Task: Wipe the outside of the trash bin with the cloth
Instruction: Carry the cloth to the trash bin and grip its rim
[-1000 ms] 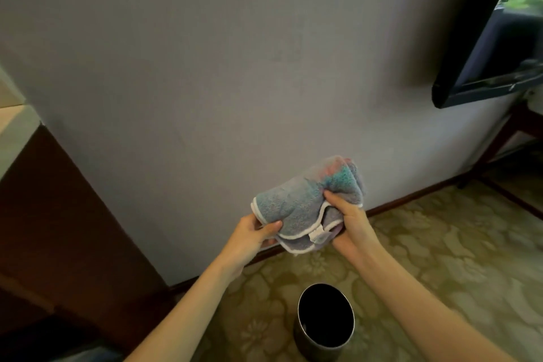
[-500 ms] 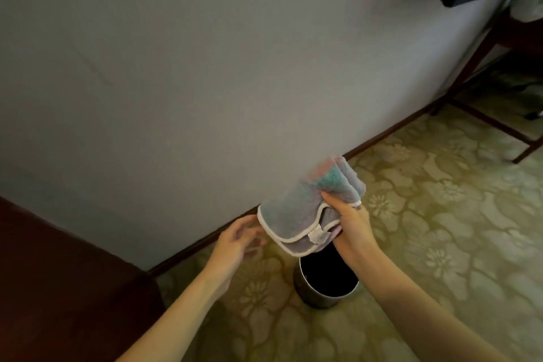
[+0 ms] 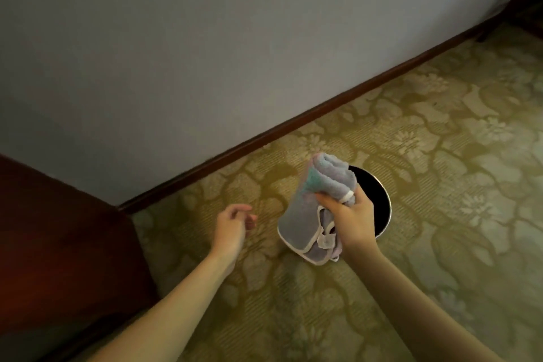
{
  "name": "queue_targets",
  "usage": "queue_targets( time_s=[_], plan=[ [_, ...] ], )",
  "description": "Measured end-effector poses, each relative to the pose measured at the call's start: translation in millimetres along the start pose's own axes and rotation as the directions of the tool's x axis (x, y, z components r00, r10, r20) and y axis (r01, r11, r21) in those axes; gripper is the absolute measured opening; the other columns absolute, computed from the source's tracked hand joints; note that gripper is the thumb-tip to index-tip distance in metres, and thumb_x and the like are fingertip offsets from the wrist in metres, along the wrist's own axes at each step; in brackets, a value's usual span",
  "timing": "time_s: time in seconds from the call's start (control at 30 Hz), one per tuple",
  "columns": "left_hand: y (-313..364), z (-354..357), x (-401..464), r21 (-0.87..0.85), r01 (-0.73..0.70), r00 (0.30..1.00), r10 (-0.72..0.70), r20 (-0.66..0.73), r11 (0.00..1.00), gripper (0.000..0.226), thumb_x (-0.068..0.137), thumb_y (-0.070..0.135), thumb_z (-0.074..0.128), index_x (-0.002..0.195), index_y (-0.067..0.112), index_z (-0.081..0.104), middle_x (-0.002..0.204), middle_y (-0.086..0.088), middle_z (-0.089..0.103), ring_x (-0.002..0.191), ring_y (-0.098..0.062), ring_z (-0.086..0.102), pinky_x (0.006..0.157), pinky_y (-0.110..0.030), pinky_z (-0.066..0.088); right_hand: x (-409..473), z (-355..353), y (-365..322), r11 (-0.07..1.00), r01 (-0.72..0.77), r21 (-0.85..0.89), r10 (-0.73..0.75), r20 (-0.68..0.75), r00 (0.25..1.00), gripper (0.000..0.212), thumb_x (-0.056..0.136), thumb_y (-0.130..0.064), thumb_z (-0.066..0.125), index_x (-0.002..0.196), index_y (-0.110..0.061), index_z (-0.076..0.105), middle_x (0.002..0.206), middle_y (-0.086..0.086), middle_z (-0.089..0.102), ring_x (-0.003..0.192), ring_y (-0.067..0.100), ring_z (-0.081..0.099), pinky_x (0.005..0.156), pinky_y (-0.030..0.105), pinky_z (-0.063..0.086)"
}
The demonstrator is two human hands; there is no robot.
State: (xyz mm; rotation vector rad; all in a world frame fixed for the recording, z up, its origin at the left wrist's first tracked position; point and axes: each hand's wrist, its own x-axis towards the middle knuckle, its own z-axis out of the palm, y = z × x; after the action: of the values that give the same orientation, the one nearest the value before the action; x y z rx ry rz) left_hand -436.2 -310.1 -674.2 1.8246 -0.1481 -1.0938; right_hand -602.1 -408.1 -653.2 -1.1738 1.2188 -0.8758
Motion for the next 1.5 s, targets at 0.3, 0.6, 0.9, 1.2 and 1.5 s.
queue_targets(
  time_s=[0.3,0.6,0.9,1.2,1.5],
  plan=[
    [-159,25,104,-0.026,-0.132,0.976,0.126,-0.176,0.991,0.025,0.095,0.005,0.041,0.084,0.012,0.062,0.072,-0.006,0.061,0.07,-0.02,0.058,0.065,-0.029,0.045,9,6,159,0.908,0.305,-0.286,-0.281,0.123,0.952,0.026,0.077,-0.017,0.075,0.087,-0.032,0.057,0.08,-0.027,0.065,0.075,-0.008,0.061,0.057,0.005,0.042],
    [-206,54,176,0.087,-0.363,0.93,0.367,-0.026,0.928,0.023,0.096,0.009,0.044,0.087,0.015,0.064,0.075,-0.004,0.065,0.07,-0.014,0.061,0.059,-0.018,0.045,38,-10,231,0.757,0.544,-0.362,-0.5,0.216,0.839,0.025,0.077,-0.025,0.076,0.096,-0.017,0.062,0.081,-0.019,0.064,0.08,-0.008,0.061,0.061,0.007,0.044],
    [-160,82,138,0.352,-0.703,0.711,0.624,0.325,0.617,0.015,0.095,0.026,0.05,0.089,0.034,0.061,0.081,0.007,0.065,0.068,-0.011,0.061,0.059,-0.022,0.046,23,-67,204,0.753,0.58,-0.311,-0.581,0.098,0.808,0.027,0.076,-0.019,0.078,0.099,-0.019,0.064,0.088,-0.015,0.068,0.082,-0.006,0.063,0.065,0.007,0.044],
    [-159,116,112,0.587,-0.809,0.42,0.714,0.56,0.015,0.044,0.091,0.038,0.055,0.133,0.037,0.045,0.135,0.016,0.043,0.128,-0.006,0.031,0.102,-0.029,0.023,11,-131,197,0.787,0.542,-0.295,-0.581,-0.057,0.812,0.023,0.071,-0.027,0.075,0.088,-0.026,0.059,0.08,-0.011,0.066,0.074,0.003,0.063,0.058,0.018,0.048],
    [-138,159,126,0.475,-0.79,0.277,0.465,0.841,-0.387,0.038,0.087,0.03,0.063,0.124,0.025,0.058,0.123,0.007,0.059,0.119,-0.014,0.048,0.105,-0.03,0.027,15,-178,212,0.854,0.429,-0.296,-0.47,-0.085,0.878,0.021,0.075,-0.015,0.073,0.091,-0.014,0.058,0.081,0.005,0.066,0.075,0.02,0.064,0.061,0.039,0.051]
  ],
)
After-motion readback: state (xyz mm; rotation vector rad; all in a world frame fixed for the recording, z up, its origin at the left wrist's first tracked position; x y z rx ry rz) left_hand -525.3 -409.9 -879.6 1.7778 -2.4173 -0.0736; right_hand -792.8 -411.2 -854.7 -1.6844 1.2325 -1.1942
